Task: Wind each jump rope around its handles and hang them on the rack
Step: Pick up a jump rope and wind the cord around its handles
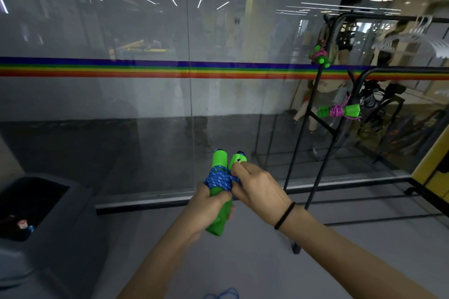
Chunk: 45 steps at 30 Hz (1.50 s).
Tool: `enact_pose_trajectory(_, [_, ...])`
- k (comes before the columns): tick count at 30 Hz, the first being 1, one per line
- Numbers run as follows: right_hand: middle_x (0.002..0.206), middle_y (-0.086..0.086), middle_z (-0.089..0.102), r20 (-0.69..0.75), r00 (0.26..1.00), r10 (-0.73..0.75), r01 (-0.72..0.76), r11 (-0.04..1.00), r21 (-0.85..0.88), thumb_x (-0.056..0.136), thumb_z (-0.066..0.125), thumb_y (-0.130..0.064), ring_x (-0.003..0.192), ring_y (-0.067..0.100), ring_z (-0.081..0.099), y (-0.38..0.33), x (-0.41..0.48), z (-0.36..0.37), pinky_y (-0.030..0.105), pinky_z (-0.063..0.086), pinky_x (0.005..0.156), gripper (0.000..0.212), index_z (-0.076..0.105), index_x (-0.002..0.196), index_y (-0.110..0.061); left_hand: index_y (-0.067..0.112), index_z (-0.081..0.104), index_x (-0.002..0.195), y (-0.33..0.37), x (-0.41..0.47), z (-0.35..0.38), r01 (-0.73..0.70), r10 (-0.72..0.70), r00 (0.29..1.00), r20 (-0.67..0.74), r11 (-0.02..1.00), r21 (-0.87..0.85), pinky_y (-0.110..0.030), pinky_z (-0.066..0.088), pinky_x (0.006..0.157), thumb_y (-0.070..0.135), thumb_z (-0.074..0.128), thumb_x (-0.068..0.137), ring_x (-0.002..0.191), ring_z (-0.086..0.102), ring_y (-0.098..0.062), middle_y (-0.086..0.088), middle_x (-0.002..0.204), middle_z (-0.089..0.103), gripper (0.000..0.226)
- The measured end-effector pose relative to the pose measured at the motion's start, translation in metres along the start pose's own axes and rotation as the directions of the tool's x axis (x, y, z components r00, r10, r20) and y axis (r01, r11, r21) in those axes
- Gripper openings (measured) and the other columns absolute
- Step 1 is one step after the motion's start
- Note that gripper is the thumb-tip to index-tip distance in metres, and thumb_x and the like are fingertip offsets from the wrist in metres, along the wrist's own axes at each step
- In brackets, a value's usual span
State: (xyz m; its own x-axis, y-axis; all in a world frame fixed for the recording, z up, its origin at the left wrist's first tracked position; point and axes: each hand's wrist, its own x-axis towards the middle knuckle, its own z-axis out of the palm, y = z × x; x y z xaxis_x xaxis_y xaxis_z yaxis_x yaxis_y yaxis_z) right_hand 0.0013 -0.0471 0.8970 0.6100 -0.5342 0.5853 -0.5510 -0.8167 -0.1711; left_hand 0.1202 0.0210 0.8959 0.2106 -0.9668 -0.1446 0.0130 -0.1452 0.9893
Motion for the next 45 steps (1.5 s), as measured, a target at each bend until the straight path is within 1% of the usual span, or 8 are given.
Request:
enact_pose_trajectory(5, [0.073,0.004,0.055,-0.176,0.979,0.104,-0.117,0.991,-0.06,0.078,0.044,-0.023,0.064,0.024,0.054,-0.008,-0.001,0.002,0.03,0.036,0.05,0.007,0.042,0.08,-0.017,0.005,0.057,0.085,0.006,-0.005,0.004,-0.025,0.029,0.999,0.037,0.994,-0.103,-0.019,0.046,0.042,-0.006,0.047,0.084,0.042,0.056,-0.011,-0.013,0.064,0.058,0.015])
enact_pose_trajectory(12, [0.078,-0.017,0.052,-0.103,0.962,0.253,-0.185,0.882,0.433,0.083,0.057,-0.036,0.07,0.001,0.055,-0.013,-0.008,-0.007,0.004,0.039,0.066,0.022,0.065,0.086,-0.016,0.007,0.058,0.093,0.008,-0.001,0.003,-0.03,0.025,0.999,-0.039,0.988,-0.149,-0.02,0.049,0.043,-0.002,0.049,0.086,0.044,0.057,-0.012,-0.01,0.068,0.062,0.015])
enact_pose_trajectory(19, [0.064,0.006,0.061,0.228,0.807,0.545,-0.518,0.467,0.717,0.07,0.077,-0.012,0.056,0.019,0.059,0.001,0.005,-0.016,0.042,0.055,0.07,0.017,0.061,0.068,-0.016,0.014,0.041,0.094,0.002,0.002,0.005,-0.141,0.152,0.981,-0.117,0.985,0.097,-0.03,0.045,0.056,0.003,0.055,0.082,0.059,0.054,-0.024,-0.021,0.079,0.061,0.022])
enact_pose_trajectory(26, [0.062,0.001,0.062,0.214,0.81,0.546,-0.547,0.573,0.61,0.069,0.077,-0.025,0.059,0.011,0.057,0.001,-0.002,-0.005,0.038,0.055,0.069,0.02,0.062,0.056,-0.027,0.022,0.042,0.093,-0.009,0.003,0.0,-0.16,0.193,0.968,-0.158,0.966,0.201,-0.03,0.048,0.055,0.012,0.071,0.074,0.058,0.056,-0.023,-0.005,0.073,0.058,0.036])
enact_pose_trajectory(29, [0.063,-0.004,0.059,0.116,0.84,0.53,-0.494,0.659,0.568,0.082,0.066,-0.014,0.058,0.001,0.054,-0.001,-0.001,-0.005,0.022,0.05,0.062,0.023,0.055,0.064,-0.025,0.013,0.048,0.109,-0.01,0.002,-0.001,-0.126,0.125,0.981,-0.146,0.992,-0.001,-0.032,0.052,0.063,0.011,0.074,0.073,0.062,0.061,-0.02,-0.004,0.075,0.064,0.044])
enact_pose_trajectory(33, [0.064,0.003,0.057,0.057,0.781,0.622,-0.462,0.514,0.722,0.09,0.051,-0.007,0.057,0.012,0.056,0.01,0.004,0.0,0.026,0.048,0.051,0.023,0.049,0.071,-0.019,0.007,0.052,0.113,-0.008,-0.003,-0.002,-0.126,0.106,0.991,-0.077,0.934,-0.335,-0.026,0.056,0.057,0.001,0.063,0.081,0.062,0.066,-0.014,-0.006,0.081,0.068,0.035])
enact_pose_trajectory(39, [0.063,0.009,0.046,0.114,0.657,0.746,-0.393,0.209,0.896,0.094,0.041,-0.001,0.037,0.001,0.05,0.026,0.015,-0.001,0.015,0.049,0.042,0.024,0.045,0.071,-0.01,0.006,0.057,0.109,-0.002,-0.014,-0.005,-0.149,0.16,0.987,-0.011,0.885,-0.441,-0.025,0.056,0.058,0.0,0.06,0.081,0.065,0.069,-0.017,-0.01,0.083,0.07,0.029])
enact_pose_trajectory(45, [0.066,0.01,0.047,0.163,0.656,0.737,-0.369,0.125,0.921,0.092,0.046,0.0,0.056,0.014,0.049,0.031,0.011,-0.016,0.018,0.056,0.052,0.02,0.051,0.073,-0.005,0.005,0.053,0.116,-0.001,-0.023,-0.014,-0.127,0.197,0.976,0.089,0.854,-0.505,-0.028,0.057,0.06,0.011,0.062,0.069,0.073,0.071,-0.023,-0.012,0.092,0.071,0.048])
